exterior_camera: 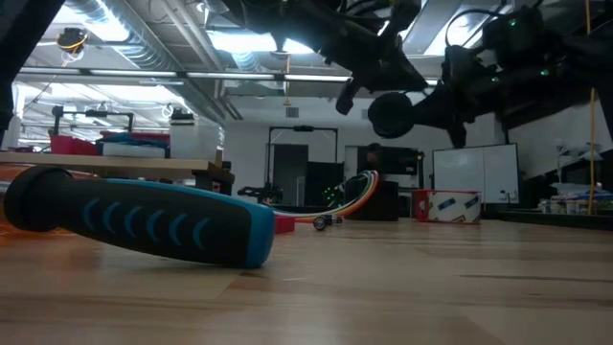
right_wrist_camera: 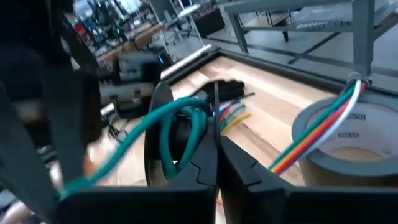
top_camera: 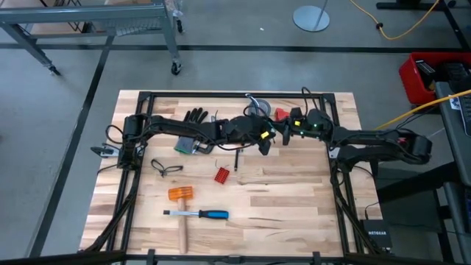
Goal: Coil cords
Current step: Coil the green wire into the black spool
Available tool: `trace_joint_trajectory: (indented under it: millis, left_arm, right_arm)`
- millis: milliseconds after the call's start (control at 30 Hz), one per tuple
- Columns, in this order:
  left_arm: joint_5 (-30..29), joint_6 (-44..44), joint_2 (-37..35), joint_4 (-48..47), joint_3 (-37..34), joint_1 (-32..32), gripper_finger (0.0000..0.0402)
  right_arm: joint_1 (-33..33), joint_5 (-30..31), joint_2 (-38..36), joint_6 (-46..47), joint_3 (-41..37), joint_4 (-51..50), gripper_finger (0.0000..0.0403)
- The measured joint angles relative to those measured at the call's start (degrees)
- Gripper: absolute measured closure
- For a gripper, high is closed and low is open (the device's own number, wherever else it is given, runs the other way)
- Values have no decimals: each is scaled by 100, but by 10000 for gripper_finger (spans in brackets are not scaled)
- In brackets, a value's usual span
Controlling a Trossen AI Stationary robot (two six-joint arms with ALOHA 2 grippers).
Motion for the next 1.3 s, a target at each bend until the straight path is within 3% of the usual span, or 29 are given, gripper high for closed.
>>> trace_joint_trajectory:
  millis: [467,833,1033,1300]
  left_arm:
    - [-794,586,-9,-636,2,-254,401]
    - [-1095,1210,-11,-1234,2,-510,401]
    - [-1179,1287,-11,-1555,7,-713,401]
    - [-1916,1534,-11,-2054,9,-1056,401]
  right_arm:
    - [0,61,60,465,0,1049,400]
    - [-9,-1174,55,525,-2,1128,400]
    - [-11,-2071,-124,612,-2,780,400]
    - [-9,-2155,-699,458,-2,-476,400]
